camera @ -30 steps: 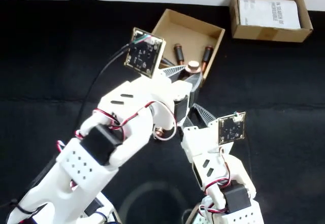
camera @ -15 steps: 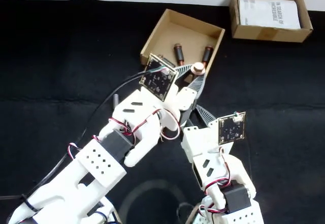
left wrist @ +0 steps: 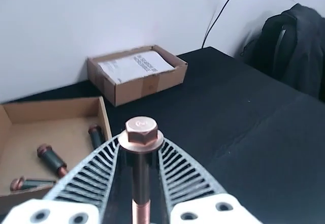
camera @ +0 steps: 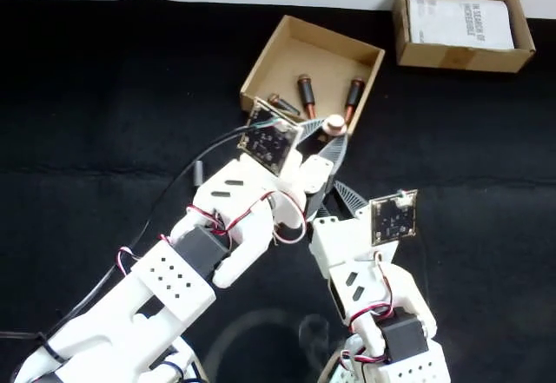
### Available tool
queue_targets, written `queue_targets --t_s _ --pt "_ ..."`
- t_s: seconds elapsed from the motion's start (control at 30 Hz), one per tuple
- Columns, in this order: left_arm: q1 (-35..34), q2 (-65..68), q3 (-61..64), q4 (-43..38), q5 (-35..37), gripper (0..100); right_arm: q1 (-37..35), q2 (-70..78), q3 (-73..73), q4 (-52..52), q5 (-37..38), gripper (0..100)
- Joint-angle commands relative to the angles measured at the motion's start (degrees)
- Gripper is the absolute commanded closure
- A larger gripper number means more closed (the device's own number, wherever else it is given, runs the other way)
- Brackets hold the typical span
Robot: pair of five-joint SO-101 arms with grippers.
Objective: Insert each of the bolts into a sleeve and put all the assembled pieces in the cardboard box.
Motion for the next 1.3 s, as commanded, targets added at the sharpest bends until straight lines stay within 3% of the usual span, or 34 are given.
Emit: queue_targets --t_s 0.0,0.37,0.77,1.27 --pt "-0.22 -1.71 1.54 -1.05 4.22 99 0.75 -0.13 -1.01 -1.36 0.53 99.1" --pt "-0.22 -1.8 4.97 -0.97 11.34 99 0.75 -0.13 -0.57 -1.45 0.53 99.1" --pt "0.04 -1.8 -10.51 18.11 11.34 99 2.59 -0.04 1.89 -9.45 3.08 99.1" --pt "3.82 -1.71 -5.85 21.71 11.16 99 2.86 -0.04 5.14 -14.2 6.51 99.1"
